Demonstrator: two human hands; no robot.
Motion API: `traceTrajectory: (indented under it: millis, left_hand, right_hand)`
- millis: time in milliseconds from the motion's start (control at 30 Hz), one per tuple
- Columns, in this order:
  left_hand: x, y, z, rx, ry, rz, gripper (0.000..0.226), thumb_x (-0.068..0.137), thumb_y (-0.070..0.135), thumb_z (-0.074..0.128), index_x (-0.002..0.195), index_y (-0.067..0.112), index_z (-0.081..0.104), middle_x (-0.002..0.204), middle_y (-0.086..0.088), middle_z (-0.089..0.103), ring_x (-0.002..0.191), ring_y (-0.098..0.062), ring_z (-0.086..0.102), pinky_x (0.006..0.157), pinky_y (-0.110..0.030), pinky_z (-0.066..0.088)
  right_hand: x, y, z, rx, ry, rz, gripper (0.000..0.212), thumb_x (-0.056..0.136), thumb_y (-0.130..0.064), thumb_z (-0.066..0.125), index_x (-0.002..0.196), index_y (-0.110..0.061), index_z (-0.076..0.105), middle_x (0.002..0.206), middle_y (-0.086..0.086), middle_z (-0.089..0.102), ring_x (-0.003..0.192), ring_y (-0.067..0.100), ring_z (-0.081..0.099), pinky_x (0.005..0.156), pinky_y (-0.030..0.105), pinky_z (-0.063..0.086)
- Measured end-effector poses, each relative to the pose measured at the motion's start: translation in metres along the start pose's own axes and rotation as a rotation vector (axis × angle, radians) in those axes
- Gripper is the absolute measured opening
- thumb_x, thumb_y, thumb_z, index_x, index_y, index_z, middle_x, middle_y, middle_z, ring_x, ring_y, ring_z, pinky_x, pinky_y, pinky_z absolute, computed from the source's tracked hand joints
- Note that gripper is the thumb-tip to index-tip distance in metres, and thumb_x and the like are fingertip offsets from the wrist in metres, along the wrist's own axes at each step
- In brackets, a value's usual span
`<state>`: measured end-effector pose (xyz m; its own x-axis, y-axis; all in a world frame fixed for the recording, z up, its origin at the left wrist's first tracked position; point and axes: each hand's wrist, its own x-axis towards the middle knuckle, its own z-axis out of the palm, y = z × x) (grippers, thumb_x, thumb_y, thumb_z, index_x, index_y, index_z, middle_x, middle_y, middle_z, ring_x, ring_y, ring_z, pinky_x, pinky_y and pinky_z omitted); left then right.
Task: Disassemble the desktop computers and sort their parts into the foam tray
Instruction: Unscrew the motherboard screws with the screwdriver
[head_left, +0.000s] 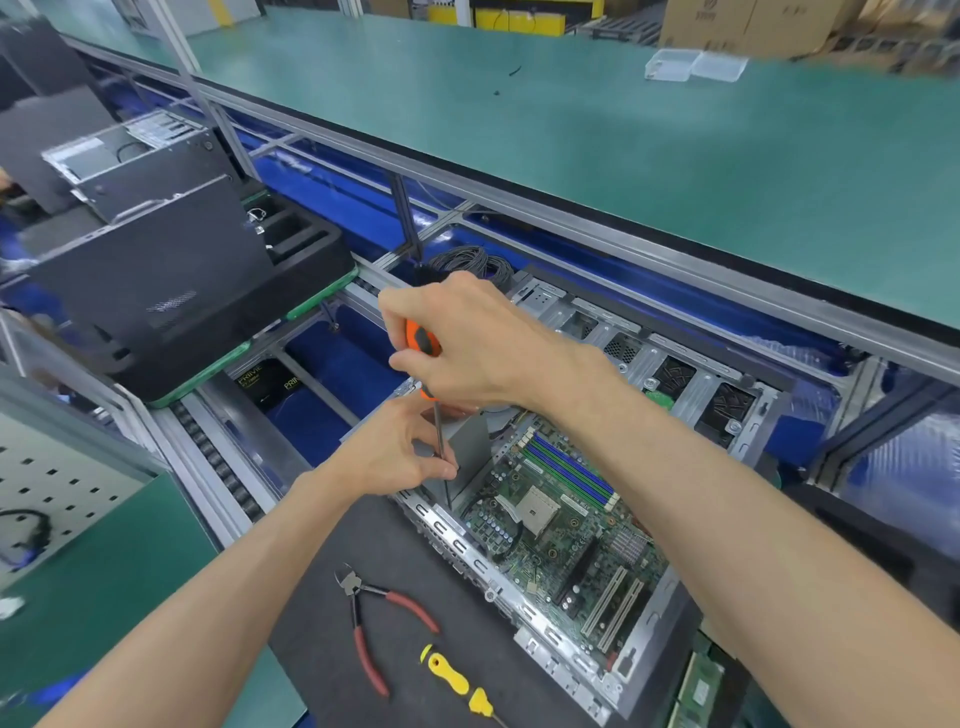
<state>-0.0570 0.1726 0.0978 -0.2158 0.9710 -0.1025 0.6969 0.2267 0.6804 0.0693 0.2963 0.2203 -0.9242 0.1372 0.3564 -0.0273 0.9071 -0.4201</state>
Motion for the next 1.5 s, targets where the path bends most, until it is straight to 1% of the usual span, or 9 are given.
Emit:
traceTrajectory:
  millis: [167, 333, 600, 700, 767, 1033, 1200, 1367, 1500]
  left_hand:
    - [-0.005, 0.000, 0.001, -0.077, -0.027, -0.024, 0.041, 0.071, 0.019, 0.087, 0.095, 0.045, 0.068, 0.097, 0.018, 0.076, 0.107, 0.007, 0.062, 0.101, -0.030, 0.047]
    - [-0.008, 0.002, 0.002, -0.137, -0.027, -0.055, 0.043, 0.070, 0.013, 0.084, 0.101, 0.037, 0.066, 0.097, 0.009, 0.077, 0.108, 0.000, 0.065, 0.103, -0.036, 0.049]
    - [-0.005, -0.001, -0.003, -0.103, -0.027, -0.024, 0.014, 0.071, 0.016, 0.086, 0.071, 0.029, 0.080, 0.125, 0.030, 0.062, 0.120, 0.009, 0.053, 0.104, -0.023, 0.042]
    - [-0.005, -0.001, -0.004, -0.190, -0.004, -0.011, 0.020, 0.071, 0.008, 0.087, 0.072, 0.028, 0.081, 0.118, 0.030, 0.065, 0.117, 0.010, 0.056, 0.100, -0.016, 0.040]
    - [-0.004, 0.000, -0.004, -0.214, -0.010, 0.005, 0.020, 0.072, 0.006, 0.086, 0.074, 0.025, 0.082, 0.116, 0.034, 0.064, 0.116, 0.010, 0.057, 0.095, -0.011, 0.040]
    - [-0.003, -0.004, -0.004, -0.179, -0.014, 0.004, 0.029, 0.067, 0.007, 0.088, 0.066, 0.035, 0.079, 0.118, 0.025, 0.067, 0.116, 0.007, 0.058, 0.100, -0.021, 0.044]
    - [-0.003, -0.004, -0.003, -0.185, 0.002, 0.005, 0.024, 0.068, 0.009, 0.087, 0.067, 0.033, 0.080, 0.117, 0.028, 0.066, 0.115, 0.006, 0.058, 0.101, -0.023, 0.042]
    - [-0.003, -0.004, -0.004, -0.164, -0.004, 0.008, 0.028, 0.067, 0.009, 0.088, 0.063, 0.034, 0.078, 0.120, 0.021, 0.067, 0.113, 0.007, 0.058, 0.100, -0.027, 0.046]
    - [-0.001, -0.006, -0.002, -0.153, 0.007, 0.008, 0.016, 0.069, 0.007, 0.088, 0.077, 0.019, 0.081, 0.115, 0.024, 0.066, 0.112, 0.007, 0.059, 0.102, -0.027, 0.046]
  right_hand:
    - [0.001, -0.009, -0.019, 0.122, -0.232, 0.039, 0.021, 0.073, -0.007, 0.060, 0.082, -0.026, 0.063, 0.062, -0.010, 0.056, 0.059, 0.005, 0.051, 0.060, 0.034, 0.052]
    - [0.010, -0.024, -0.011, -0.289, -0.143, 0.118, 0.038, 0.095, -0.058, 0.050, 0.078, -0.023, 0.049, 0.070, -0.007, 0.038, 0.062, 0.019, 0.040, 0.060, 0.037, 0.034]
    - [0.014, -0.036, -0.023, -0.106, -0.418, 0.097, 0.024, 0.071, -0.019, 0.056, 0.092, -0.025, 0.065, 0.084, -0.009, 0.053, 0.086, 0.020, 0.059, 0.065, 0.033, 0.050]
    - [0.010, -0.031, -0.023, -0.134, -0.329, 0.149, 0.008, 0.080, -0.034, 0.058, 0.082, -0.026, 0.059, 0.079, -0.009, 0.049, 0.075, 0.017, 0.053, 0.063, 0.034, 0.044]
    - [0.009, -0.027, -0.020, -0.342, -0.249, 0.225, 0.035, 0.094, -0.054, 0.050, 0.082, -0.021, 0.048, 0.074, -0.005, 0.036, 0.071, 0.026, 0.044, 0.065, 0.038, 0.034]
    - [0.007, -0.033, -0.025, -0.046, -0.402, 0.095, 0.022, 0.076, -0.010, 0.060, 0.095, -0.023, 0.061, 0.089, -0.007, 0.057, 0.084, 0.013, 0.055, 0.072, 0.034, 0.050]
    - [0.008, -0.032, -0.019, -0.323, -0.248, 0.216, 0.029, 0.095, -0.049, 0.053, 0.089, -0.021, 0.052, 0.077, -0.005, 0.039, 0.075, 0.026, 0.047, 0.064, 0.039, 0.038]
    - [0.010, -0.032, -0.023, -0.082, -0.377, 0.080, 0.022, 0.080, -0.010, 0.060, 0.096, -0.026, 0.059, 0.079, -0.013, 0.052, 0.080, 0.008, 0.052, 0.066, 0.032, 0.044]
    - [0.008, -0.027, -0.023, -0.144, -0.314, 0.155, 0.021, 0.086, -0.042, 0.062, 0.099, -0.026, 0.059, 0.081, -0.010, 0.049, 0.080, 0.021, 0.055, 0.062, 0.035, 0.041]
